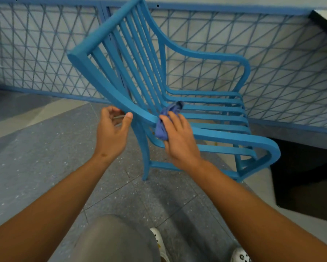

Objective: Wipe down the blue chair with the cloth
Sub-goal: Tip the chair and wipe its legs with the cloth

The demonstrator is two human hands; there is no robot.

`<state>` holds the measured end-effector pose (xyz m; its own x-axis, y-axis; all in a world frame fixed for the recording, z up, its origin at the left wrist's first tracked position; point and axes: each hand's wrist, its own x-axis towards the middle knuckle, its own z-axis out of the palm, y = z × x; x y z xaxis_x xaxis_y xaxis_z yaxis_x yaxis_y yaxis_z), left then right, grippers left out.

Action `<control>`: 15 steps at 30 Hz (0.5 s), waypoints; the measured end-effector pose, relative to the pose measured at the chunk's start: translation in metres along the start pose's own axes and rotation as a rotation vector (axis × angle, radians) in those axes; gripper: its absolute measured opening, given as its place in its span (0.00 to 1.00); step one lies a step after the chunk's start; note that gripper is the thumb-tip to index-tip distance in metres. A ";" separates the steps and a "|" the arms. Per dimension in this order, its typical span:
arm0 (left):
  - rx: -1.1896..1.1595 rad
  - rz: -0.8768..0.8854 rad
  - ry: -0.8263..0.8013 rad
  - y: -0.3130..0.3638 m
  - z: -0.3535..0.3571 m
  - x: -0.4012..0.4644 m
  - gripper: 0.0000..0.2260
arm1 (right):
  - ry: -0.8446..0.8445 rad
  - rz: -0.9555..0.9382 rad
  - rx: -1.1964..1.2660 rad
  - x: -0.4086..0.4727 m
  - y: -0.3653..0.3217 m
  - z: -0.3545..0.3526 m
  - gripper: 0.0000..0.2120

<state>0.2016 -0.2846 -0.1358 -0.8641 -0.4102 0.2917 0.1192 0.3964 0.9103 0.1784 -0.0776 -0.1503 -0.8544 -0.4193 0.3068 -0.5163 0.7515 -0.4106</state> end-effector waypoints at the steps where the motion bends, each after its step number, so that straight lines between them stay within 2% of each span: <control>1: -0.051 -0.017 -0.008 0.002 0.001 0.004 0.11 | -0.003 -0.020 0.041 0.010 -0.008 0.003 0.30; 3: -0.147 -0.030 -0.012 0.007 0.000 0.012 0.14 | -0.020 -0.050 0.108 0.027 -0.021 0.006 0.30; 7: -0.180 -0.005 -0.014 0.013 -0.005 0.022 0.11 | -0.003 -0.081 0.160 0.036 -0.025 0.011 0.30; 15: -0.108 -0.055 -0.116 0.020 -0.005 0.022 0.09 | -0.033 -0.082 0.123 0.016 0.031 -0.008 0.24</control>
<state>0.1874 -0.2894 -0.1099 -0.9207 -0.3290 0.2100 0.1161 0.2829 0.9521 0.1491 -0.0570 -0.1517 -0.8098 -0.4942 0.3163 -0.5856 0.6472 -0.4881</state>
